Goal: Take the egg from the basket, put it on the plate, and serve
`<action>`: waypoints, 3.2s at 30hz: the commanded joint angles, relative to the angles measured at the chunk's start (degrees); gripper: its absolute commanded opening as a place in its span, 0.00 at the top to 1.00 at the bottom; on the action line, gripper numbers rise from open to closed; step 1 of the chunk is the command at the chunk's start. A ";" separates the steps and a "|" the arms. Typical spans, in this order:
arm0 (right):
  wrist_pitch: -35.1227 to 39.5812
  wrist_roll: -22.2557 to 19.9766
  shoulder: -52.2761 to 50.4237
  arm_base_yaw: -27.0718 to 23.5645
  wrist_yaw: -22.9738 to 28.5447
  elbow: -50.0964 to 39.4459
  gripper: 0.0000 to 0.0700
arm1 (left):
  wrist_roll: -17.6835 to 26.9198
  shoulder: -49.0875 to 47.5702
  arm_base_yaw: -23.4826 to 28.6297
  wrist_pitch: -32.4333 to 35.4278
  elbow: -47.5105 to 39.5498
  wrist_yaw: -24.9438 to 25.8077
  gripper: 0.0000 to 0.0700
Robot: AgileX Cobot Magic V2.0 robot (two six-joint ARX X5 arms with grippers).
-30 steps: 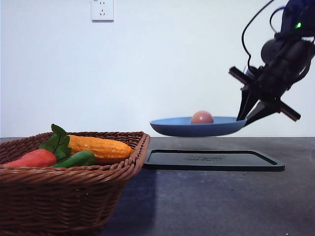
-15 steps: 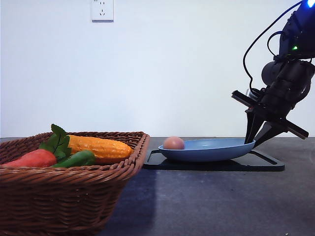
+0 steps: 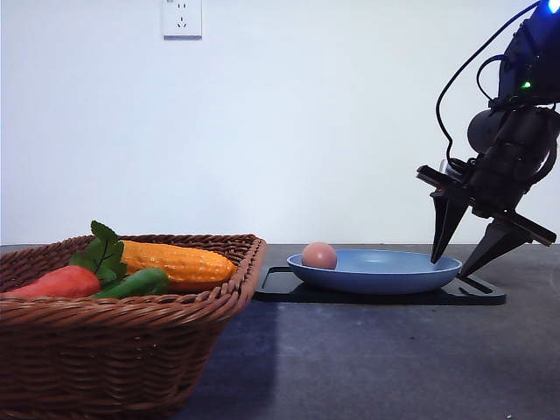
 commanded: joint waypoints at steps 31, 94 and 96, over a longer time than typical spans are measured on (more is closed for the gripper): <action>4.53 -9.03 -52.07 23.16 34.00 -18.31 1.00 | 7.78 10.39 17.97 18.22 -6.66 -1.13 1.00; 46.66 -1.30 -79.65 29.93 36.06 -69.94 1.00 | 5.22 -51.23 45.09 46.20 -67.21 0.76 1.00; 46.66 -1.30 -79.65 29.93 36.06 -69.94 1.00 | 4.85 -51.23 45.07 46.30 -69.03 -0.49 1.00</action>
